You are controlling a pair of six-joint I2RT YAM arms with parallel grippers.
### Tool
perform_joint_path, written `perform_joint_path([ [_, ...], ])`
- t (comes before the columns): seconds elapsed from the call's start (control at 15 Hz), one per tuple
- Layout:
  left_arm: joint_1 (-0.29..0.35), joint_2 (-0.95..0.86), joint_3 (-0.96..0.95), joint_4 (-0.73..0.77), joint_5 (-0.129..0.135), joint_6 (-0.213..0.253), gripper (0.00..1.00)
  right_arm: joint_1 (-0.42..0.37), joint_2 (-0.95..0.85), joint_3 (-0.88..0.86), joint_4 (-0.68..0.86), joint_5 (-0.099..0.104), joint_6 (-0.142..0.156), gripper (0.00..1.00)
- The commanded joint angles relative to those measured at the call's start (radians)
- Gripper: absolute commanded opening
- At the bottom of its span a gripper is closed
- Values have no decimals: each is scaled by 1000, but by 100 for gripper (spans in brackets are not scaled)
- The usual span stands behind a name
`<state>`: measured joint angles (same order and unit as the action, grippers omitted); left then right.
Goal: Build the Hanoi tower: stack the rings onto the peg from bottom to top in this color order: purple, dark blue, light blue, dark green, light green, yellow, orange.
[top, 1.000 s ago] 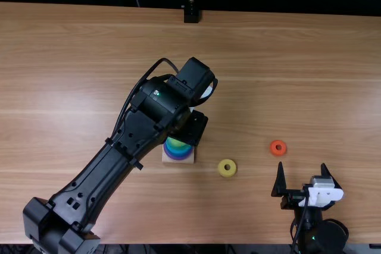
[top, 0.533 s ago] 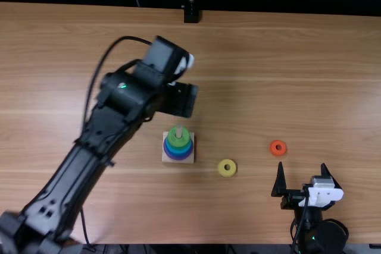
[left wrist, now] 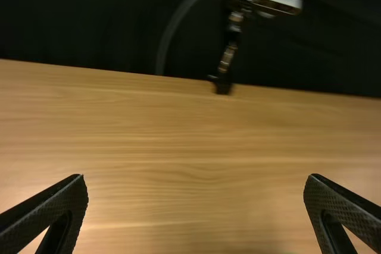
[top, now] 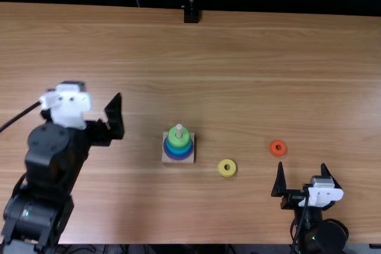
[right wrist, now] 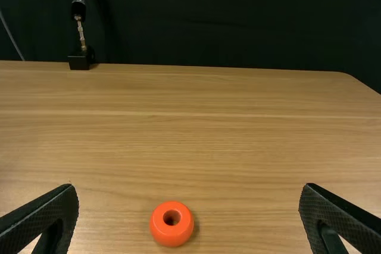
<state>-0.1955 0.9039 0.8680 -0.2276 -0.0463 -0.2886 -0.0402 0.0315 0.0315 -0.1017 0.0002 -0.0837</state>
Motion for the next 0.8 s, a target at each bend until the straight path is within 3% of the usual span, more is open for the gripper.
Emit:
perform_joint_path([
  [0.0,74,-134,-141,56,-16,3,100,-13,-16,-16,-26,9,-1,100],
  [0.07,113,-232,-247,119,-13,5,100,-13,-16,-16,-26,11,-1,100],
  [0.27,143,-450,-498,174,-11,9,100,-13,-16,-16,-26,9,-1,100],
  [0.47,134,-698,-722,172,-11,11,100,-13,-16,-16,-26,11,-1,100],
  [0.6,131,-766,-794,169,-7,12,100,-13,-16,-16,-26,11,-1,100],
  [0.67,133,-784,-808,165,19,12,100,-13,-16,-16,-28,9,-1,100],
  [0.73,139,-807,-820,163,63,14,100,-13,-16,-16,-26,11,-1,100],
])
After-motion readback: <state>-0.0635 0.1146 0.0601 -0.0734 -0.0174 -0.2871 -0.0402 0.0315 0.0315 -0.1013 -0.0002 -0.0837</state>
